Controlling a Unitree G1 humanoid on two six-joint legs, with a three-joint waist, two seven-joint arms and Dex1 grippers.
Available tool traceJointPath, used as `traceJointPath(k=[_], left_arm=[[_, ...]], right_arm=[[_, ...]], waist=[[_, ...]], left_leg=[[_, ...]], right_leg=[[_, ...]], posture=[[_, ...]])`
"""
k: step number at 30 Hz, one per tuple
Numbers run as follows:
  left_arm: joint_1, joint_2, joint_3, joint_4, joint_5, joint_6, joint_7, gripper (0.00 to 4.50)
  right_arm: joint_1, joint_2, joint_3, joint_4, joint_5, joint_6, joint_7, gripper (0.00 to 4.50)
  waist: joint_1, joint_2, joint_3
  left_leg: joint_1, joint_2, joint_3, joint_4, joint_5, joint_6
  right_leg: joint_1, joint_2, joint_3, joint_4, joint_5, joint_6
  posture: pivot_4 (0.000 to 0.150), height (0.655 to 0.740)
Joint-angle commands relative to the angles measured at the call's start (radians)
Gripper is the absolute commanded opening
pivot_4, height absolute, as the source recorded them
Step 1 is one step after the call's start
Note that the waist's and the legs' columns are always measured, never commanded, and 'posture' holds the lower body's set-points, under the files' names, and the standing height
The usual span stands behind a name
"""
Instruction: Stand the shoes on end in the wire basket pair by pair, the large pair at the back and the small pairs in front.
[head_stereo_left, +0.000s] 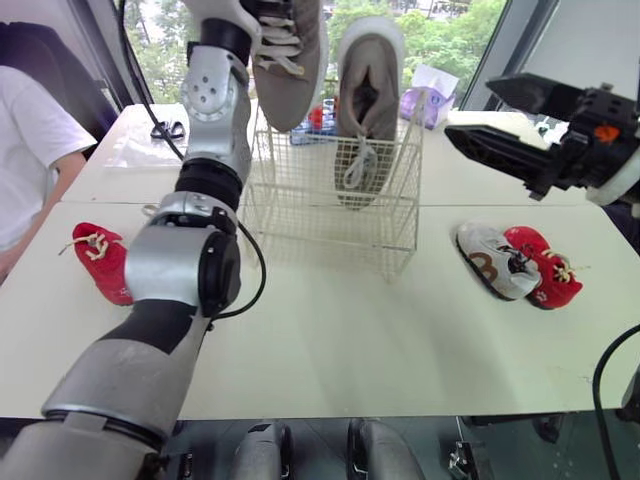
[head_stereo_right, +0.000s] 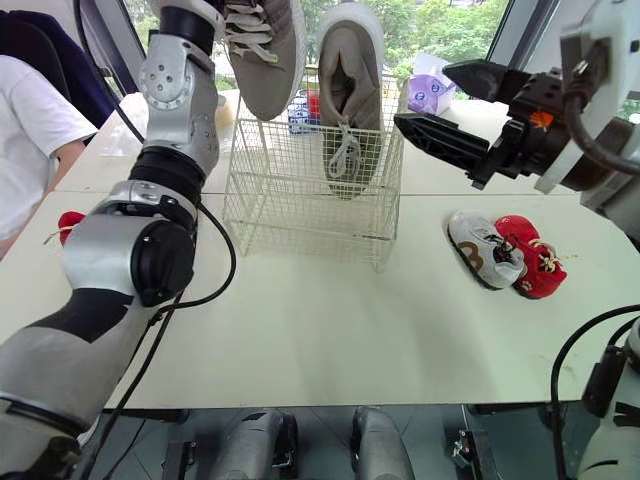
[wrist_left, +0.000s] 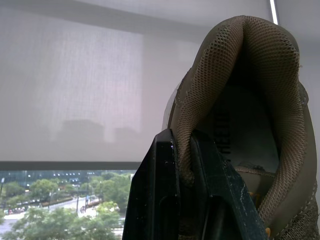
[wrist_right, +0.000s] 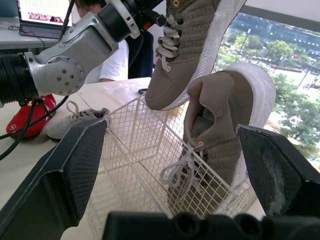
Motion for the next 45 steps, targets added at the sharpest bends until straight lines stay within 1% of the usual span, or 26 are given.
traceJointPath(k=[1, 3, 5, 7, 11, 16, 23, 33, 37, 45], left_arm=[[0.067, -0.032, -0.014, -0.008, 0.0, 0.03, -0.008, 0.01], [0.091, -0.04, -0.018, -0.023, 0.002, 0.034, -0.007, 0.01], [0.103, -0.043, -0.022, -0.034, 0.008, 0.032, -0.002, 0.01], [0.062, -0.039, -0.02, -0.017, 0.018, 0.024, 0.024, 0.01], [0.0, -0.027, -0.026, 0.007, 0.039, -0.003, 0.06, 0.01], [-0.048, -0.018, -0.046, 0.031, 0.08, -0.064, 0.112, 0.01], [-0.089, -0.019, -0.056, 0.041, 0.097, -0.113, 0.132, 0.01], [-0.114, -0.006, -0.087, 0.053, 0.157, -0.155, 0.231, 0.01], [-0.086, -0.017, -0.073, 0.081, 0.146, -0.107, 0.234, 0.01], [0.057, -0.05, -0.074, 0.113, 0.143, -0.025, 0.214, 0.01]], right_arm=[[-0.002, -0.017, -0.02, -0.015, 0.02, -0.019, -0.013, 4.5], [-0.001, -0.014, -0.014, -0.015, 0.021, -0.024, -0.016, 4.5], [-0.001, -0.011, -0.011, -0.012, 0.026, -0.028, -0.016, 4.5], [-0.005, -0.003, 0.004, 0.001, 0.017, -0.04, -0.01, 4.5], [-0.003, 0.0, 0.022, 0.004, 0.011, -0.059, -0.011, 4.5], [0.02, 0.004, 0.009, -0.025, 0.037, -0.059, -0.043, 4.5], [0.042, -0.008, -0.011, -0.054, 0.096, -0.054, -0.109, 4.5], [0.049, -0.022, -0.008, -0.071, 0.154, -0.06, -0.177, 4.5], [0.047, -0.028, -0.006, -0.069, 0.169, -0.064, -0.188, 4.5], [0.061, -0.035, -0.009, -0.072, 0.198, -0.064, -0.192, 4.5]], waist=[[0.0, 0.0, 0.0], [-0.001, 0.001, -0.001], [-0.001, 0.001, -0.001], [-0.001, 0.001, -0.002], [-0.001, 0.001, -0.002], [-0.001, 0.001, -0.002], [-0.002, 0.001, -0.002], [-0.002, 0.001, -0.001], [-0.002, 0.001, -0.001], [-0.001, 0.002, -0.003]], left_leg=[[0.003, 0.0, -0.001, 0.0, -0.001, 0.002], [0.011, 0.001, -0.002, 0.0, -0.003, 0.005], [0.014, 0.001, -0.002, 0.0, -0.004, 0.006], [0.015, 0.001, -0.002, 0.0, -0.004, 0.006], [0.015, 0.0, -0.002, 0.0, -0.004, 0.006], [0.013, 0.0, -0.002, 0.0, -0.004, 0.006], [0.01, 0.0, -0.002, 0.0, -0.004, 0.006], [0.009, 0.0, -0.002, 0.0, -0.004, 0.007], [0.009, 0.0, -0.002, 0.0, -0.004, 0.007], [0.011, 0.0, -0.002, 0.0, -0.004, 0.007]], right_leg=[[0.003, 0.0, 0.0, 0.0, 0.0, 0.0], [0.011, 0.0, 0.0, -0.002, 0.0, 0.0], [0.014, -0.001, 0.0, -0.002, 0.0, 0.0], [0.015, -0.001, 0.0, -0.002, 0.0, 0.0], [0.015, -0.002, 0.0, -0.001, 0.0, 0.0], [0.013, -0.002, 0.0, -0.002, 0.0, 0.0], [0.011, -0.002, 0.0, -0.001, 0.0, 0.0], [0.009, -0.002, 0.0, -0.002, 0.0, 0.0], [0.009, -0.002, 0.0, -0.002, 0.0, 0.0], [0.011, -0.002, 0.0, -0.002, 0.0, 0.0]], posture=[[0.15, 0.74], [0.15, 0.74], [0.15, 0.74], [0.15, 0.74], [0.15, 0.74], [0.15, 0.74], [0.15, 0.74], [0.15, 0.74], [0.15, 0.74], [0.15, 0.74]])
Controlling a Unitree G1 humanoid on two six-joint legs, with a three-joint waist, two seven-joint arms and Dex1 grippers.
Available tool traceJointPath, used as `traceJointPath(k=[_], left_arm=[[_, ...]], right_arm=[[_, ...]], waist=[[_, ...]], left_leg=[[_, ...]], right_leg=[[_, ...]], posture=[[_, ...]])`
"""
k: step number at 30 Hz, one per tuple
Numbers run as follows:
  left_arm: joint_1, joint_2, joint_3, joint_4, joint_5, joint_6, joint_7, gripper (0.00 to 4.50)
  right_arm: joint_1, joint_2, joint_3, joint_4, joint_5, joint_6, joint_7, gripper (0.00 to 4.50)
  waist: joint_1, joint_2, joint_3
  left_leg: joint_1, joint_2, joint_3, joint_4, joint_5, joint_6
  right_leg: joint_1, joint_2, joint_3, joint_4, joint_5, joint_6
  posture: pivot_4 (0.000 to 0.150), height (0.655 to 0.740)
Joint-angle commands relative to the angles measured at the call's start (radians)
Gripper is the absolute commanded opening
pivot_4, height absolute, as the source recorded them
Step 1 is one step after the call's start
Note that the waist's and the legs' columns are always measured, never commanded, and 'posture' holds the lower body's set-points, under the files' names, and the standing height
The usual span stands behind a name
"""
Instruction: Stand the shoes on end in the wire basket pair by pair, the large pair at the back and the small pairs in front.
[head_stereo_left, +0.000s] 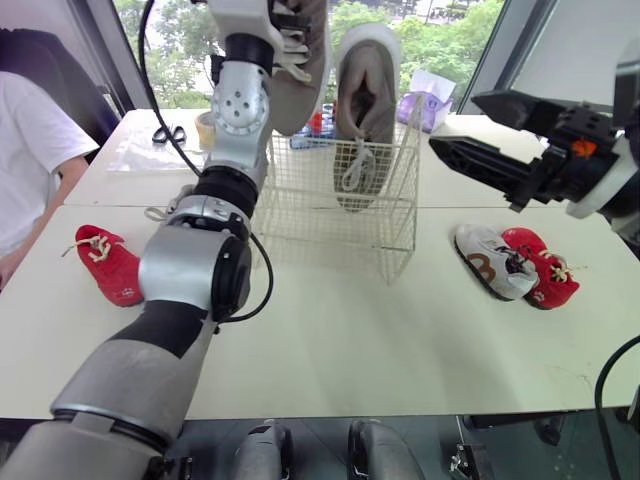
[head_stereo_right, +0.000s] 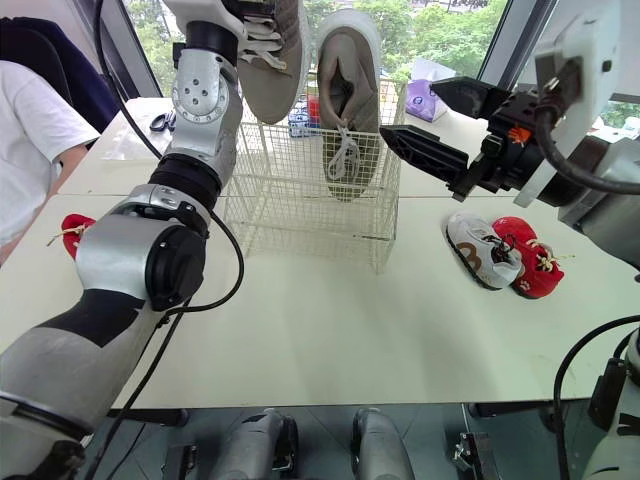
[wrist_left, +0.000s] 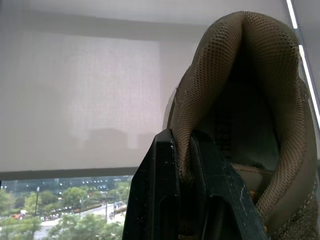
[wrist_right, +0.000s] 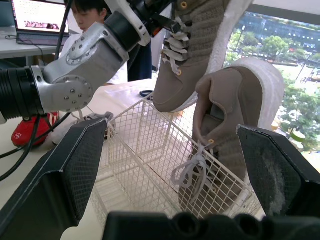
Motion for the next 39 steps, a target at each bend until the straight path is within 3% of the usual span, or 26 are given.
traceJointPath(k=[1, 9, 20, 28, 35, 39], left_arm=[[0.088, -0.022, -0.005, 0.024, -0.002, 0.055, -0.017, 0.01], [0.172, -0.039, 0.017, -0.054, -0.066, 0.073, -0.104, 0.01], [0.282, -0.036, -0.008, -0.265, -0.081, 0.081, -0.161, 0.01], [0.143, 0.016, -0.04, -0.229, 0.024, -0.022, -0.036, 0.01], [0.029, 0.034, -0.083, -0.11, 0.109, -0.126, 0.08, 0.01], [-0.014, 0.038, -0.109, -0.071, 0.156, -0.163, 0.151, 0.01]], right_arm=[[0.002, -0.027, -0.043, -0.024, 0.053, -0.015, -0.002, 4.5], [0.015, -0.028, -0.025, -0.015, 0.059, -0.047, -0.006, 4.5], [0.019, -0.017, 0.009, -0.004, 0.037, -0.085, 0.007, 4.5], [0.01, 0.007, 0.035, 0.002, 0.019, -0.108, 0.012, 4.5], [0.03, 0.01, 0.021, -0.021, 0.029, -0.112, -0.009, 4.5], [0.047, 0.003, 0.002, -0.04, 0.053, -0.109, -0.035, 4.5]], waist=[[0.0, 0.0, -0.001], [0.003, 0.002, -0.015], [0.005, 0.003, -0.022], [0.026, 0.002, -0.021], [0.024, 0.002, -0.021], [0.024, 0.002, -0.021]], left_leg=[[0.001, 0.0, 0.0, 0.0, 0.0, 0.0], [0.015, -0.001, 0.0, 0.0, -0.001, 0.001], [0.015, -0.002, 0.0, 0.0, -0.002, 0.002], [0.013, -0.002, 0.0, 0.0, -0.002, 0.003], [-0.002, -0.002, 0.001, 0.0, -0.002, 0.003], [-0.003, -0.002, 0.001, -0.001, -0.002, 0.004]], right_leg=[[0.001, 0.0, 0.0, 0.0, 0.0, 0.0], [0.015, -0.003, -0.001, -0.002, -0.002, -0.003], [0.015, -0.004, -0.001, -0.003, -0.002, -0.003], [0.014, -0.004, -0.001, -0.003, -0.002, -0.003], [-0.001, -0.003, -0.001, -0.002, 0.0, 0.0], [-0.002, -0.003, -0.001, -0.003, 0.0, 0.0]], posture=[[0.15, 0.74], [0.15, 0.74], [0.15, 0.74], [0.15, 0.74], [0.15, 0.74], [0.15, 0.74]])
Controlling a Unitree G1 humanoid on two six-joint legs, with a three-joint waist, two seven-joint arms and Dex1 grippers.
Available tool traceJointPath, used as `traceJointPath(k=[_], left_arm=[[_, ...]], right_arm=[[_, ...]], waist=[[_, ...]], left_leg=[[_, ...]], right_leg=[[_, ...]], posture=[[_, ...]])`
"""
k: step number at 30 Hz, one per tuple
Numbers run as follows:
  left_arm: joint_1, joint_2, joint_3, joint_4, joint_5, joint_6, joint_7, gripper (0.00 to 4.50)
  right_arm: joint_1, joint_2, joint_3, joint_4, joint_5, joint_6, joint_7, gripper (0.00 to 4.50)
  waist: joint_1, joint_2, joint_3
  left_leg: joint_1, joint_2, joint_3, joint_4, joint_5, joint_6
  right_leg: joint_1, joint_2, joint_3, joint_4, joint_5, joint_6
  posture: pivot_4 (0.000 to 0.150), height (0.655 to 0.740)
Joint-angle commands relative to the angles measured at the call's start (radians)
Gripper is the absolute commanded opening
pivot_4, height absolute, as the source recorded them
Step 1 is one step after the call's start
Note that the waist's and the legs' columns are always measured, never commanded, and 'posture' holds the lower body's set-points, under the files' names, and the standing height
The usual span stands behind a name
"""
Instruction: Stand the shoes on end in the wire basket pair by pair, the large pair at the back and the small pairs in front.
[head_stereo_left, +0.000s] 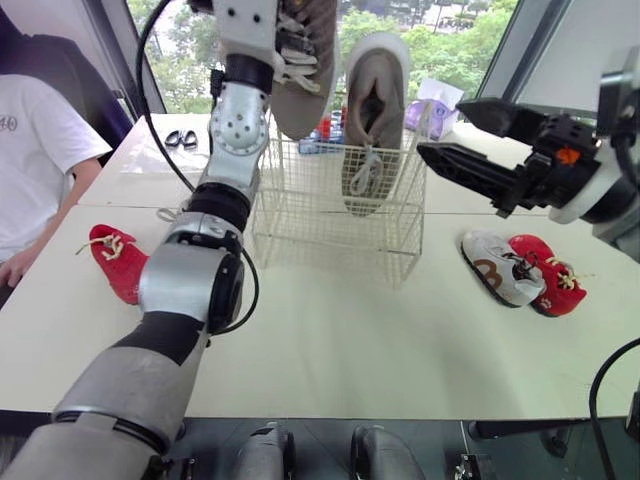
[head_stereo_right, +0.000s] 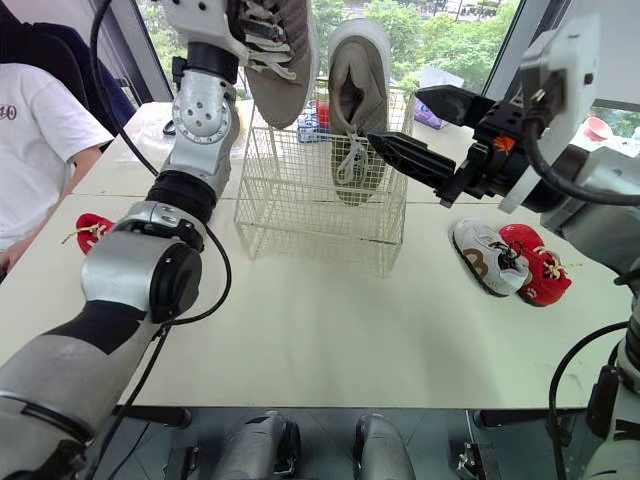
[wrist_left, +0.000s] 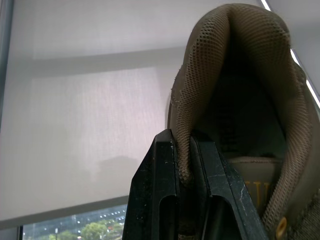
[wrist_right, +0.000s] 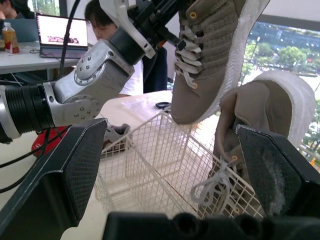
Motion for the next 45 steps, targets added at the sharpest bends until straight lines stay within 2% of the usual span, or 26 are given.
traceJointPath(k=[1, 9, 17, 26, 29, 37, 45], left_arm=[[-0.079, 0.012, -0.024, -0.009, 0.045, -0.06, 0.073, 0.01], [-0.105, -0.012, -0.049, 0.039, 0.078, -0.07, 0.141, 0.01], [0.019, -0.031, -0.083, 0.108, 0.116, 0.063, 0.195, 0.01], [0.089, -0.046, 0.016, 0.081, -0.031, 0.145, 0.001, 0.01], [0.06, -0.055, 0.066, 0.064, -0.114, 0.243, -0.135, 0.01], [0.022, -0.016, 0.093, -0.003, -0.179, 0.383, -0.261, 0.01], [-0.009, 0.075, 0.128, -0.123, -0.206, 0.271, -0.203, 0.01]], right_arm=[[0.006, -0.012, -0.054, -0.043, 0.032, -0.019, -0.026, 4.5], [0.04, -0.033, -0.083, -0.067, 0.085, -0.017, -0.076, 4.5], [0.054, -0.041, -0.081, -0.068, 0.111, -0.026, -0.093, 4.5], [0.043, -0.02, -0.052, -0.06, 0.115, -0.045, -0.094, 4.5], [0.04, -0.004, -0.026, -0.055, 0.096, -0.053, -0.087, 4.5], [0.015, 0.011, 0.018, -0.041, 0.062, -0.067, -0.081, 4.5], [-0.015, 0.046, 0.064, -0.016, 0.009, -0.08, -0.055, 4.5]], waist=[[0.0, 0.0, 0.0], [0.001, 0.0, 0.0], [0.0, 0.001, 0.0], [0.0, 0.004, -0.004], [0.001, 0.004, -0.004], [-0.001, 0.004, -0.004], [-0.002, 0.004, -0.004]], left_leg=[[0.0, 0.0, 0.0, 0.0, 0.0, 0.0], [-0.001, 0.0, 0.0, 0.0, 0.0, 0.001], [0.001, 0.0, 0.0, 0.0, 0.0, 0.001], [0.012, 0.001, 0.0, 0.0, -0.001, 0.0], [0.016, 0.001, 0.0, 0.0, -0.001, 0.0], [0.016, 0.0, 0.0, 0.0, -0.001, 0.001], [0.014, 0.001, 0.0, -0.001, -0.001, 0.001]], right_leg=[[0.0, 0.0, 0.0, 0.0, 0.0, 0.0], [0.0, 0.0, 0.0, -0.001, 0.0, 0.0], [0.001, 0.0, 0.0, -0.001, 0.0, 0.0], [0.01, -0.001, 0.0, 0.0, -0.002, -0.004], [0.015, -0.001, 0.0, -0.001, -0.003, -0.004], [0.016, -0.001, 0.0, -0.004, -0.003, -0.004], [0.014, -0.001, 0.0, -0.004, -0.003, -0.004]], posture=[[0.15, 0.74], [0.15, 0.74], [0.15, 0.74], [0.15, 0.74], [0.15, 0.74], [0.15, 0.74], [0.15, 0.74]])
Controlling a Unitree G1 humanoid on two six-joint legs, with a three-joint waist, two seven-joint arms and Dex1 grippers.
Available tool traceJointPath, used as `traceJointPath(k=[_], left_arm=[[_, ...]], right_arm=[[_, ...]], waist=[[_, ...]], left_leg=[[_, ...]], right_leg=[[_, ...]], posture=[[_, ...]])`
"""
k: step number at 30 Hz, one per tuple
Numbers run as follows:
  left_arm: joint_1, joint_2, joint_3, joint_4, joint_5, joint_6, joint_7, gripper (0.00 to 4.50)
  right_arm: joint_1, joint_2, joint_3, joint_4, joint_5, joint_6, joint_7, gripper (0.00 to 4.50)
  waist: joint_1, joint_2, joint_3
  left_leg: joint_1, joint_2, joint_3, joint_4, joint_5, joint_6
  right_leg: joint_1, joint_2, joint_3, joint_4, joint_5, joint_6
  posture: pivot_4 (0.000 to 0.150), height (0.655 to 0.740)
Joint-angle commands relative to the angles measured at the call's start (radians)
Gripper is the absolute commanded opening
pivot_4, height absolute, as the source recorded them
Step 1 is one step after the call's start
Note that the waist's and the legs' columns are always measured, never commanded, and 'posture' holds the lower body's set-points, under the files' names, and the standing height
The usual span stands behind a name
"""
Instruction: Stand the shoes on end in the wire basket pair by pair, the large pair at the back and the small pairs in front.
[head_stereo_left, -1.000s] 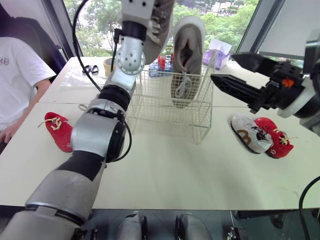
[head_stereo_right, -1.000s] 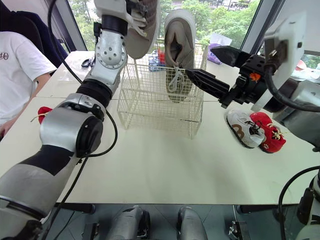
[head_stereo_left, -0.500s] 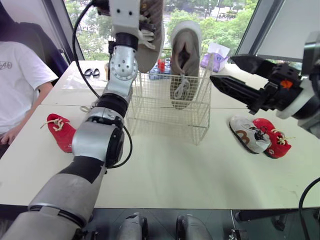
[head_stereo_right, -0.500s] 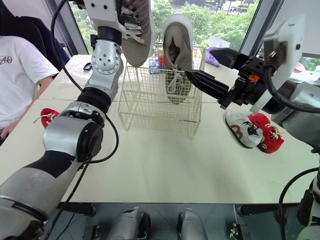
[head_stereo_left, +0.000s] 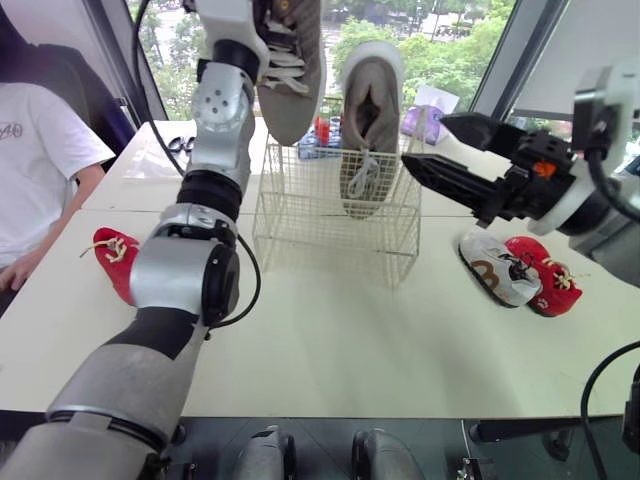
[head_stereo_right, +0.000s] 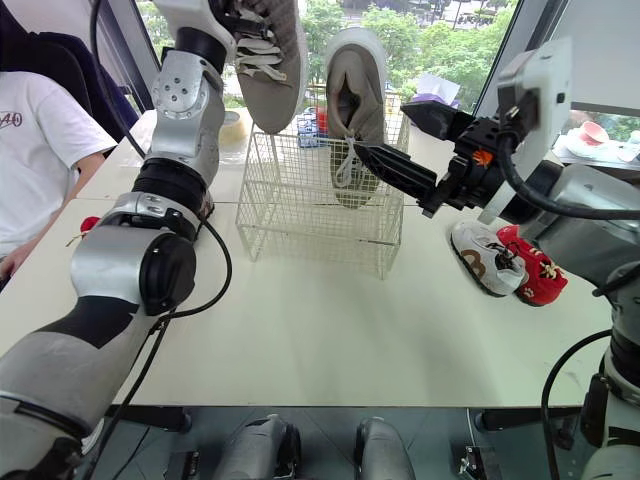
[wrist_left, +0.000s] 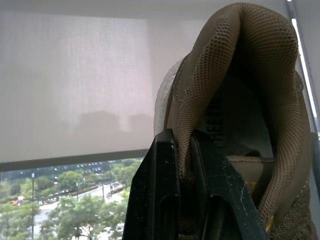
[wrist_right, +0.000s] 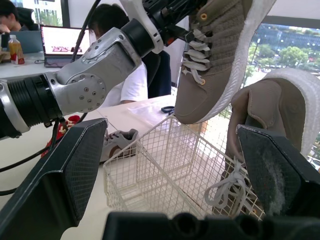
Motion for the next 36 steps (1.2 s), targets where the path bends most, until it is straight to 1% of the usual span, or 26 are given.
traceJointPath(k=[1, 4, 5, 7, 11, 12, 16, 20, 25, 29, 32, 34, 35, 36], left_arm=[[-0.023, 0.055, 0.031, -0.09, -0.031, -0.015, 0.014, 0.01], [-0.033, 0.111, 0.046, -0.215, -0.059, 0.076, 0.001, 0.01], [-0.03, 0.121, 0.045, -0.246, -0.064, 0.111, -0.001, 0.01], [-0.011, 0.158, 0.037, -0.338, -0.064, 0.247, -0.002, 0.01], [0.045, 0.252, 0.066, -0.643, -0.172, 0.718, -0.043, 0.01], [0.054, 0.266, 0.068, -0.687, -0.183, 0.797, -0.036, 0.01], [0.1, 0.362, 0.061, -0.807, -0.23, 1.282, -0.052, 0.01], [0.186, 0.415, 0.063, -0.885, -0.303, 1.648, -0.113, 0.01], [0.334, 0.42, 0.041, -0.95, -0.32, 1.782, -0.162, 0.01], [0.401, 0.408, 0.032, -0.974, -0.354, 1.867, -0.204, 0.01], [0.454, 0.408, 0.002, -0.992, -0.353, 1.89, -0.227, 0.01], [0.469, 0.386, 0.024, -0.977, -0.359, 1.946, -0.218, 0.86], [0.479, 0.38, 0.024, -0.979, -0.362, 1.973, -0.217, 1.15], [0.49, 0.378, 0.018, -0.985, -0.361, 1.99, -0.217, 1.56]], right_arm=[[-0.029, 0.008, -0.004, 0.011, -0.024, -0.022, 0.019, 4.5], [-0.038, -0.001, -0.013, 0.032, -0.019, -0.014, 0.044, 4.5], [-0.04, -0.006, -0.02, 0.038, -0.012, -0.011, 0.051, 4.5], [-0.054, -0.025, -0.054, 0.06, 0.06, 0.008, 0.073, 4.5], [-0.071, -0.11, -0.103, 0.107, 0.227, 0.085, 0.154, 4.5], [-0.067, -0.125, -0.104, 0.111, 0.246, 0.097, 0.167, 4.5], [-0.043, -0.229, -0.062, 0.1, 0.311, 0.197, 0.249, 4.5], [-0.04, -0.25, -0.034, 0.081, 0.289, 0.206, 0.303, 4.5], [-0.027, -0.227, -0.014, 0.073, 0.204, 0.18, 0.318, 4.5], [-0.026, -0.216, -0.016, 0.072, 0.187, 0.169, 0.316, 4.5], [-0.024, -0.211, -0.022, 0.069, 0.181, 0.165, 0.31, 4.5], [-0.021, -0.207, -0.023, 0.067, 0.17, 0.161, 0.306, 4.5], [-0.019, -0.205, -0.021, 0.066, 0.165, 0.159, 0.306, 4.5], [-0.018, -0.203, -0.02, 0.066, 0.161, 0.157, 0.306, 4.5]], waist=[[-0.001, 0.0, 0.0], [-0.006, -0.002, 0.003], [-0.006, -0.002, 0.003], [-0.006, -0.002, 0.004], [-0.005, -0.001, 0.004], [-0.005, -0.001, 0.004], [-0.005, -0.002, 0.004], [-0.008, -0.002, 0.004], [-0.012, -0.004, 0.005], [-0.019, -0.006, 0.007], [-0.023, -0.006, 0.007], [-0.023, -0.006, 0.007], [-0.024, -0.006, 0.007], [-0.024, -0.006, 0.007]], left_leg=[[-0.002, 0.0, 0.0, 0.0, 0.0, 0.0], [-0.015, 0.0, 0.0, 0.002, 0.001, 0.0], [-0.017, 0.0, 0.001, 0.002, 0.001, 0.0], [-0.018, 0.0, 0.001, 0.001, 0.001, 0.0], [-0.019, 0.0, 0.001, 0.0, 0.001, 0.0], [-0.019, 0.0, 0.001, 0.0, 0.0, 0.0], [-0.019, 0.0, 0.0, 0.001, 0.0, 0.0], [-0.015, 0.0, -0.001, 0.001, 0.001, 0.0], [-0.015, 0.0, -0.002, 0.001, 0.002, -0.003], [-0.016, 0.0, -0.002, 0.001, 0.003, -0.004], [-0.015, -0.001, -0.002, 0.001, 0.003, -0.005], [-0.015, -0.001, -0.002, 0.001, 0.003, -0.005], [-0.015, -0.001, -0.002, 0.001, 0.003, -0.005], [-0.015, -0.001, -0.002, 0.001, 0.003, -0.004]], right_leg=[[-0.002, 0.0, 0.0, 0.0, 0.0, 0.0], [-0.015, 0.0, 0.001, 0.004, 0.003, 0.004], [-0.017, 0.001, 0.001, 0.005, 0.003, 0.004], [-0.018, 0.001, 0.0, 0.005, 0.003, 0.004], [-0.018, 0.002, 0.0, 0.004, 0.002, 0.006], [-0.018, 0.001, 0.0, 0.004, 0.001, 0.006], [-0.017, 0.001, 0.001, 0.004, 0.001, 0.006], [-0.015, 0.001, 0.001, 0.005, 0.001, 0.006], [-0.015, 0.001, 0.001, 0.006, 0.001, 0.006], [-0.015, 0.001, 0.0, 0.006, 0.001, 0.006], [-0.015, 0.0, 0.001, 0.006, 0.001, 0.006], [-0.015, 0.0, 0.001, 0.006, 0.001, 0.005], [-0.015, 0.0, 0.001, 0.006, 0.001, 0.005], [-0.015, 0.0, 0.001, 0.006, 0.001, 0.005]], posture=[[0.15, 0.74], [0.15, 0.74], [0.15, 0.74], [0.15, 0.74], [0.15, 0.74], [0.15, 0.74], [0.15, 0.74], [0.15, 0.74], [0.15, 0.74], [0.15, 0.74], [0.15, 0.74], [0.15, 0.74], [0.15, 0.74], [0.15, 0.74]])
